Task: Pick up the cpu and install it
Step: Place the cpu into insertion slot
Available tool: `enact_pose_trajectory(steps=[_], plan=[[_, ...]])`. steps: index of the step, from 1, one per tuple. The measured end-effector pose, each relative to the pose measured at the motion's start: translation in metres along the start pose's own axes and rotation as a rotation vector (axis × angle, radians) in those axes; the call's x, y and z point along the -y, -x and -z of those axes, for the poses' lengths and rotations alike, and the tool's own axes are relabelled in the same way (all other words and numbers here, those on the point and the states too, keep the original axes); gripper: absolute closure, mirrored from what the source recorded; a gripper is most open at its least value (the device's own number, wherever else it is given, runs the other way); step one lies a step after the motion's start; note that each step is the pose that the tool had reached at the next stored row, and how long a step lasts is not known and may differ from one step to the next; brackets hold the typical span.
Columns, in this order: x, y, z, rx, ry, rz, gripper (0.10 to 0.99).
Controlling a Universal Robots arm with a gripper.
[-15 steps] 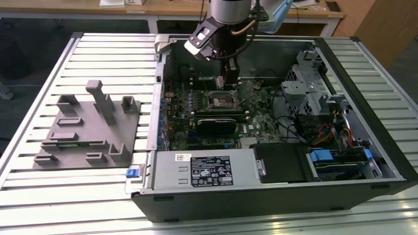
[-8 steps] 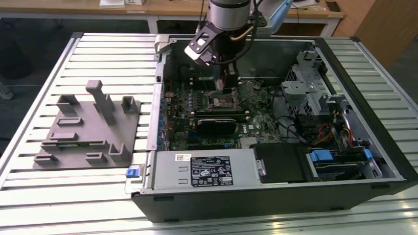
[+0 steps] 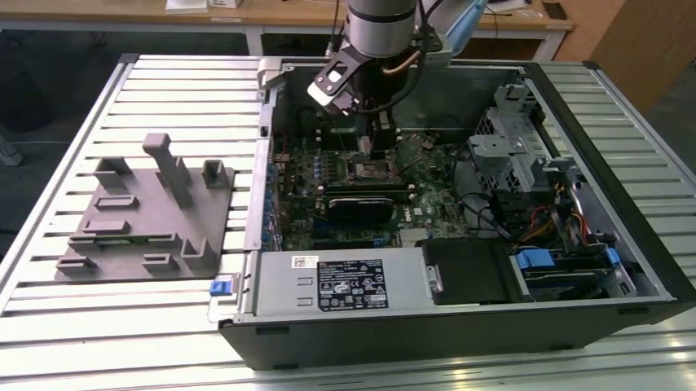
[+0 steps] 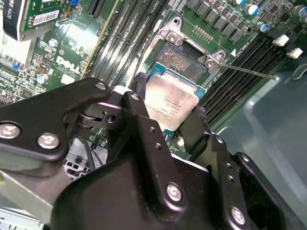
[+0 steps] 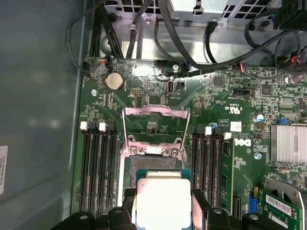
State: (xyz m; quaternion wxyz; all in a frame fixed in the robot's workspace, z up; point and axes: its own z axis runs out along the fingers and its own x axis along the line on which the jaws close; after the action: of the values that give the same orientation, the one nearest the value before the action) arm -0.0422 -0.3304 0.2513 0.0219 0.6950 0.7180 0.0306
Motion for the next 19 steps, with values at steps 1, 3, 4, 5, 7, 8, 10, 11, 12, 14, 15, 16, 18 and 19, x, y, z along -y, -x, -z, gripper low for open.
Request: enact_pose_trajectory(steps=[1,3,4,5,7,8,10,11,12,14,15,16,18,19], plan=[[0.0,0.0,0.0,0.0001,0.0,0.0,0.545],[0.0001,0.0,-0.0012,-0.0004,0.0,0.0,0.545],[0.0002,0.0,-0.0023,-0.0003,0.0,0.0,0.545],[0.0003,0.0,-0.0035,-0.0001,0.0,0.0,0.545],[0.0005,0.0,-0.0062,-0.0002,0.0,0.0,0.545],[0.0006,0.0,-0.0078,-0.0001,0.0,0.0,0.545],[0.0008,0.0,-0.0108,-0.0001,0.0,0.0,0.545],[0.0009,-0.0002,-0.0122,-0.0002,0.0,0.0,0.545],[0.0011,-0.0006,-0.0135,0.0,0.0,-0.001,0.545],[0.0011,-0.002,-0.016,0.0,0.0,-0.002,0.545],[0.0013,-0.0028,-0.0187,0.0001,0.0,-0.005,0.545],[0.0015,-0.0035,-0.0223,0.0002,0.0,-0.006,0.545],[0.0017,-0.0036,-0.0246,0.0002,0.0,-0.005,0.545],[0.0018,-0.0037,-0.0255,0.0002,0.0,-0.005,0.545]])
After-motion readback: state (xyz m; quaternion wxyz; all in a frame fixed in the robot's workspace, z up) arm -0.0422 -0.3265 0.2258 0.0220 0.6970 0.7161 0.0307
